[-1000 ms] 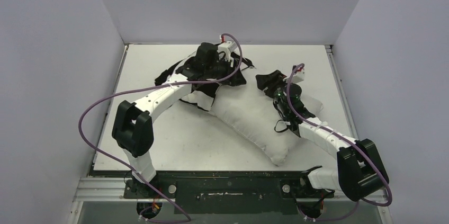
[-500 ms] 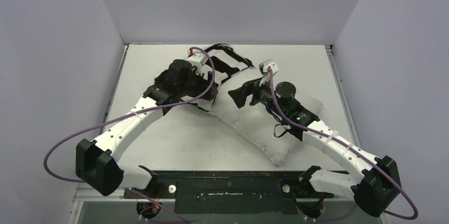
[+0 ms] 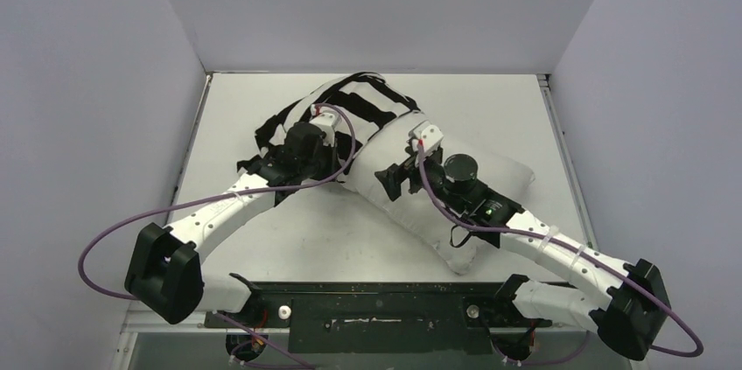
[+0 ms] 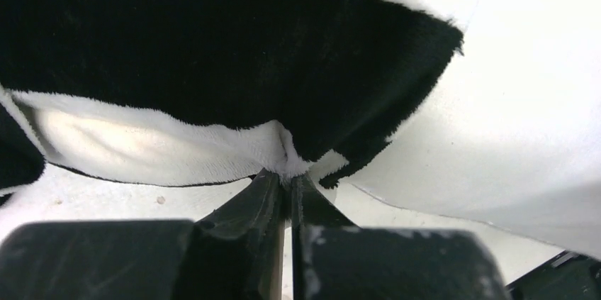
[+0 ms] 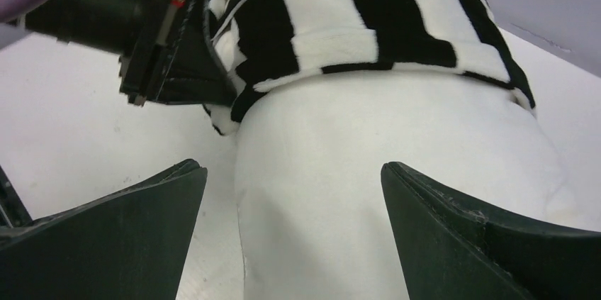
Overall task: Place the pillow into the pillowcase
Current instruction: Stuff the pillow into the pillowcase.
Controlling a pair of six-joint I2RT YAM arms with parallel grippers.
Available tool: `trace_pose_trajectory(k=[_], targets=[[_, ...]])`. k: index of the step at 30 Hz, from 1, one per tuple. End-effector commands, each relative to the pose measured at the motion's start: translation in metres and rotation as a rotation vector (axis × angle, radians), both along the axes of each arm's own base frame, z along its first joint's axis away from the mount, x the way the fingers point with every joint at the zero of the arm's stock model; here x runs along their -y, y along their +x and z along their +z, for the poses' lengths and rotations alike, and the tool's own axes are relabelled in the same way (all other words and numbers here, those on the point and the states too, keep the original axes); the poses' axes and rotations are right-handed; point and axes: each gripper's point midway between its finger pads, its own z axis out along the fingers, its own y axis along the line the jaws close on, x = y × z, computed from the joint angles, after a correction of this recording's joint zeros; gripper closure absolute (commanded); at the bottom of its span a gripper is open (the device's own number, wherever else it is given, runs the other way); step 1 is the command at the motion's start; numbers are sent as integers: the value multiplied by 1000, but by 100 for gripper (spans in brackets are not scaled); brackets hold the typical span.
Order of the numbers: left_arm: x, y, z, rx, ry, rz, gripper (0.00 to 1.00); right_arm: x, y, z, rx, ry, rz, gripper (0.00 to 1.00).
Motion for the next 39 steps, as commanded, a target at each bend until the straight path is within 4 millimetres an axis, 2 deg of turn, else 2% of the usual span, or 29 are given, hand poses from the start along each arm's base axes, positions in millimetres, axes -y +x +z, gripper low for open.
trace_pose_trajectory(k=[1,4,6,9,14,17,19,20,21,24,27,31,33,36,39], targets=[[14,11,34,90,-86,-19,100,-16,-5,0,147,-166,66,0],[11,5,46,87,-149,11,100,-31,-10,-9,205,-241,139,0],[10,1,47,70,-173,20,100,-40,-14,-19,268,-309,174,0],[11,-3,49,41,-214,14,100,-44,-7,-36,361,-436,147,0],[8,-5,58,31,-306,-3,100,-58,19,-74,435,-634,159,0],[3,-4,59,32,-343,4,100,-63,44,-93,422,-636,130,1],[1,-6,59,24,-376,5,100,-67,57,-98,398,-572,109,14],[1,-8,61,22,-391,1,100,-68,63,-98,390,-541,89,25],[0,-10,62,18,-403,-2,100,-71,68,-94,392,-503,75,41],[-2,-16,67,18,-411,-19,100,-79,87,-69,401,-386,44,98],[-8,-20,69,22,-366,-33,100,-66,109,-33,390,-209,-71,100],[-15,-31,62,-5,-308,-45,100,-49,119,24,399,13,-187,100],[-16,-38,60,-23,-300,-56,100,-41,123,43,394,97,-249,100],[-15,-45,65,-31,-314,-73,100,-38,130,54,369,172,-295,100],[-3,-51,93,-7,-402,-124,100,-40,135,52,315,256,-311,100]])
